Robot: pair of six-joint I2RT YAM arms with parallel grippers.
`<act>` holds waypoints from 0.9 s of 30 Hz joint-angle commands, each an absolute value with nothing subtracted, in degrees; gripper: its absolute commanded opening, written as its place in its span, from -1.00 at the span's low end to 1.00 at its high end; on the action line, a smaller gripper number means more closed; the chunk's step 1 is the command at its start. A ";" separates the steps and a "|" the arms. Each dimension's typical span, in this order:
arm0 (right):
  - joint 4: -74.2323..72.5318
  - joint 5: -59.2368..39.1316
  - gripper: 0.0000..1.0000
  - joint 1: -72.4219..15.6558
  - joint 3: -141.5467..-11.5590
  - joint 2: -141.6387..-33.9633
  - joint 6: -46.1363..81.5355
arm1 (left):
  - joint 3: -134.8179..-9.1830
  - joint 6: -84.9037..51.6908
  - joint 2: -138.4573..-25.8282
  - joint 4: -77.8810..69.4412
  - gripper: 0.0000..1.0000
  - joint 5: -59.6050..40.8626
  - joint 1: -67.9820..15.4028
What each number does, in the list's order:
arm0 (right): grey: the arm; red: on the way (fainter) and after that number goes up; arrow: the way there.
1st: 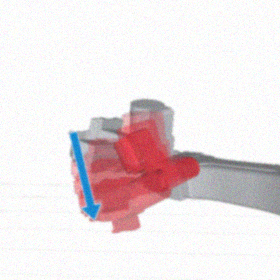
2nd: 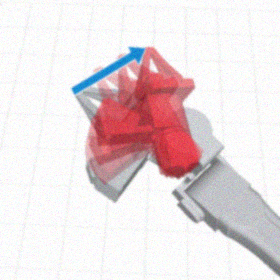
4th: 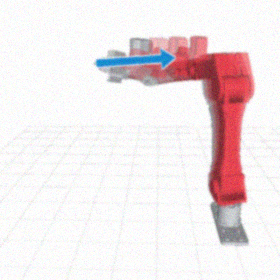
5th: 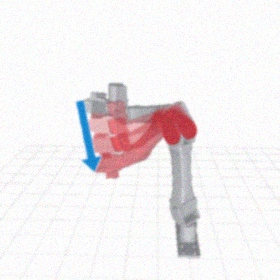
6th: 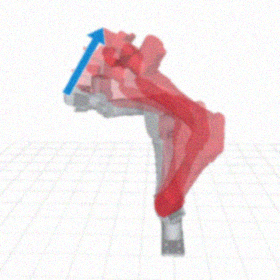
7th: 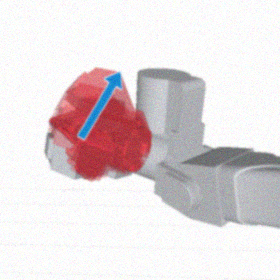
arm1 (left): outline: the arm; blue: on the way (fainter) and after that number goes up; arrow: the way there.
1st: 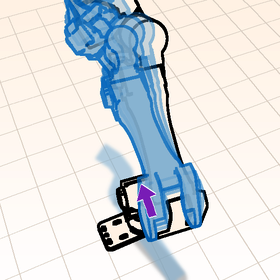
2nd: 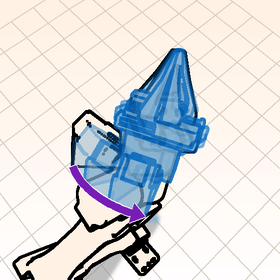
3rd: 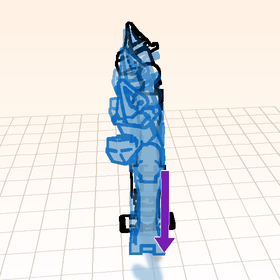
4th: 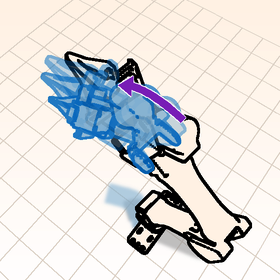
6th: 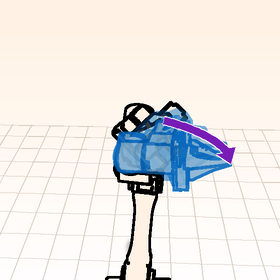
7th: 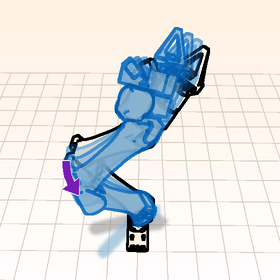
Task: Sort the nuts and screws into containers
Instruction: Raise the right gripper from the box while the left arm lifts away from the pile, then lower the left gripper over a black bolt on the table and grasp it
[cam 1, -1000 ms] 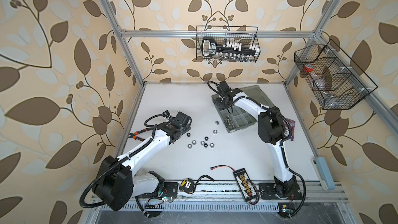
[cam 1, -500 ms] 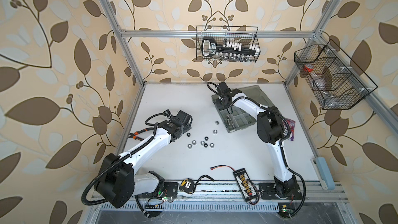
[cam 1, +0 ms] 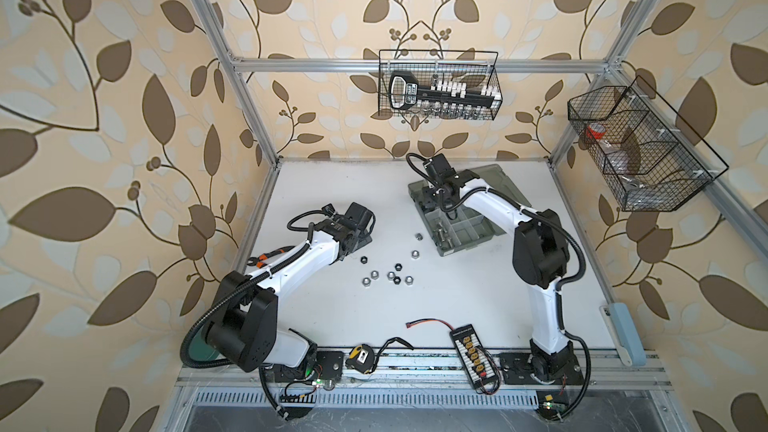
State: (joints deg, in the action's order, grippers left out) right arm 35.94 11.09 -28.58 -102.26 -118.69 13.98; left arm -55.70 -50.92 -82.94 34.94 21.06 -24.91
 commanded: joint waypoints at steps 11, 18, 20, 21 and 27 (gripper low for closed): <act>24.44 10.11 0.56 -28.36 -79.40 -96.30 17.51 | -61.31 -45.92 -94.41 31.81 0.59 12.57 -17.28; 23.38 11.38 0.99 -28.39 -74.13 -90.48 18.51 | -65.33 -42.83 -99.74 30.30 0.44 8.85 -13.43; 23.38 11.97 0.99 -28.38 -73.42 -89.67 18.63 | -66.36 -42.61 -101.08 30.32 0.41 8.00 -12.47; 23.38 12.37 0.99 -28.46 -73.04 -89.24 18.67 | -66.81 -42.54 -101.76 30.32 0.40 7.47 -12.00; 23.91 14.09 0.99 -28.42 -72.09 -88.42 18.90 | -69.20 -41.93 -105.33 31.15 0.25 4.83 -9.88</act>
